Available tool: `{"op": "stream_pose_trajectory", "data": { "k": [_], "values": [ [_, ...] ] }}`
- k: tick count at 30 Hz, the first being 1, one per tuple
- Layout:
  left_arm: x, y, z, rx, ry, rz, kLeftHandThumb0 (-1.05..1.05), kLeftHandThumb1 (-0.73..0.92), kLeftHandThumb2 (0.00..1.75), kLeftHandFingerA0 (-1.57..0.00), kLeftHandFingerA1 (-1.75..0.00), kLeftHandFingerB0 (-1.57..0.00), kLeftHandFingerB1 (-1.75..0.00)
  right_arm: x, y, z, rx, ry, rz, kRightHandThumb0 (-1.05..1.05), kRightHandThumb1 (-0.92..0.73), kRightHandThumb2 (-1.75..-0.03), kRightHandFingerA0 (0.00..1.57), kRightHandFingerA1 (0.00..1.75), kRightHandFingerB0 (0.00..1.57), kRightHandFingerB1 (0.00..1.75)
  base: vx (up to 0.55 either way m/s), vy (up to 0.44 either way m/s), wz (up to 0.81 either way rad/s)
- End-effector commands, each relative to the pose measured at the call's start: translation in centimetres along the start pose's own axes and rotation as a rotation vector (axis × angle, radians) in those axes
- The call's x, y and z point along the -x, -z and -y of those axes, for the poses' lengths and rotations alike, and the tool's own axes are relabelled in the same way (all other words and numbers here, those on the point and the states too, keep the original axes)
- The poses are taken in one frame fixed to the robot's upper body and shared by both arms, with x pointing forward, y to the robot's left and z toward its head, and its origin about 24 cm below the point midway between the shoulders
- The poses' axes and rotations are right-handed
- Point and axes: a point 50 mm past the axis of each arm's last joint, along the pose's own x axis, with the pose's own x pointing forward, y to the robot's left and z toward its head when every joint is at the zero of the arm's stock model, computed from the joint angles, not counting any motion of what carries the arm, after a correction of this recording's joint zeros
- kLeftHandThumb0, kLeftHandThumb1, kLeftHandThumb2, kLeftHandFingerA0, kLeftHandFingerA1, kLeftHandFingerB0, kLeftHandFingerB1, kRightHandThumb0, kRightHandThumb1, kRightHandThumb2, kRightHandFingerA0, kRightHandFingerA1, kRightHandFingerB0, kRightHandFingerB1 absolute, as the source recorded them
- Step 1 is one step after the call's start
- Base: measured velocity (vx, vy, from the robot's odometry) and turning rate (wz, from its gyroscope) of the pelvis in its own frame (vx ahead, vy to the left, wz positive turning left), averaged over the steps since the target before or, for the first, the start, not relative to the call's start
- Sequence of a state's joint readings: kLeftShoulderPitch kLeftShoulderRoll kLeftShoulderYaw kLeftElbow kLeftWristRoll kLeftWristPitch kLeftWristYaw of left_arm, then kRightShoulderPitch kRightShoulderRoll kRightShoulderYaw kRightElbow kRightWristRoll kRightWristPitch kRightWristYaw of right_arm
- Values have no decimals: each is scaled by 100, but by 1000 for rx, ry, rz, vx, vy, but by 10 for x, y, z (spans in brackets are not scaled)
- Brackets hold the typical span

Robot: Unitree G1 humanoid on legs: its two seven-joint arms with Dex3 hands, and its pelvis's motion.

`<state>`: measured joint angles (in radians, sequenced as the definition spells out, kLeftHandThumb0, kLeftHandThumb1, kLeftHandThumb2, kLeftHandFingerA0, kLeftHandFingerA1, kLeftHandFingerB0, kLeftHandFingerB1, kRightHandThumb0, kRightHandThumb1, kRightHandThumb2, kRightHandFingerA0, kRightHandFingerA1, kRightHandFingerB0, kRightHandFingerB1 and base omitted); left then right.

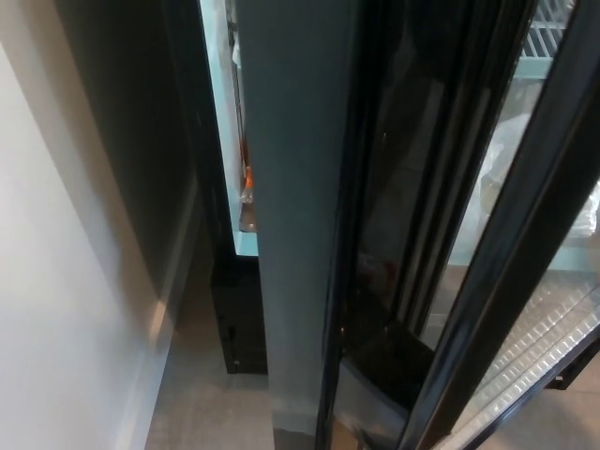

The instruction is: The robot stands in front of a refrigerator with an opened door and closes the door by swing its right hand at the door

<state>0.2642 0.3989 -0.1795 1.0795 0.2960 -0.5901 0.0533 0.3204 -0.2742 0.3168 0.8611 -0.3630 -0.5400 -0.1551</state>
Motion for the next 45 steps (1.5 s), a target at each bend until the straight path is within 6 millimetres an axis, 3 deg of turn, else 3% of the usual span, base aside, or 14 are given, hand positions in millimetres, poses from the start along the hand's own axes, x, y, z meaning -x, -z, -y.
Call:
{"op": "stream_pose_trajectory", "data": {
  "k": [1,4,13,14,21,22,23,33,34,36,37,39,40,45],
  "values": [
    [0,-3,-9,-34,-25,56,-64,78,64,-51,-38,-40,-34,1,-6,0,11,15,75,-63,-82,-65,47,37,40,35,0,0,0],
    [0,-4,-9,-20,-27,60,-66,73,65,-48,-39,-38,-35,1,-5,0,-5,20,72,-67,-72,-71,47,42,39,38,0,0,0],
    [0,-4,-9,-28,-20,67,-63,78,64,-51,-38,-40,-35,5,-6,0,-22,77,113,-67,-71,-71,48,42,38,38,0,0,0],
    [-1,-4,-9,-28,-20,62,-64,78,64,-50,-38,-40,-34,6,-9,1,-23,100,136,-61,-80,-65,50,41,40,35,0,0,0],
    [2,-2,-6,0,-30,62,-71,85,66,-48,-37,-41,-34,20,-25,5,-59,230,279,-63,-82,-65,45,38,38,33,0,0,0],
    [2,-1,-6,10,-31,60,-73,85,66,-48,-37,-41,-34,23,-29,7,-65,250,314,-57,-64,-104,38,56,21,46,0,0,0],
    [2,-1,-5,13,-31,58,-73,85,66,-48,-37,-41,-34,24,-31,8,-65,255,329,-57,-64,-104,38,56,21,46,0,0,0],
    [5,2,-1,44,-27,56,-75,86,66,-46,-37,-39,-34,82,-110,48,-119,561,840,-66,-68,-99,25,46,32,49,0,0,0],
    [5,2,-1,40,-27,55,-74,86,66,-48,-37,-40,-34,98,-127,56,-127,631,929,-57,-81,-64,36,34,37,34,0,0,0],
    [5,2,0,39,-28,52,-74,86,66,-48,-37,-40,-34,110,-139,63,-127,683,991,-57,-81,-64,36,34,37,34,0,0,0],
    [5,2,-1,40,-26,51,-73,85,66,-47,-37,-39,-34,125,-153,72,-151,758,1089,-63,-64,-96,26,48,33,50,0,0,0],
    [4,1,-1,40,-24,53,-73,85,66,-47,-38,-39,-34,135,-162,77,-176,817,1150,-64,-64,-97,27,48,36,51,0,0,0],
    [3,-1,-1,35,-21,60,-72,85,66,-48,-38,-40,-34,147,-171,84,-208,892,1216,-61,-77,-63,34,35,39,35,0,0,0],
    [-1,-6,-3,8,-20,76,-72,85,66,-47,-37,-40,-34,186,-202,109,-193,1153,1433,-67,-81,-65,30,39,36,38,0,0,0]
  ]
}}
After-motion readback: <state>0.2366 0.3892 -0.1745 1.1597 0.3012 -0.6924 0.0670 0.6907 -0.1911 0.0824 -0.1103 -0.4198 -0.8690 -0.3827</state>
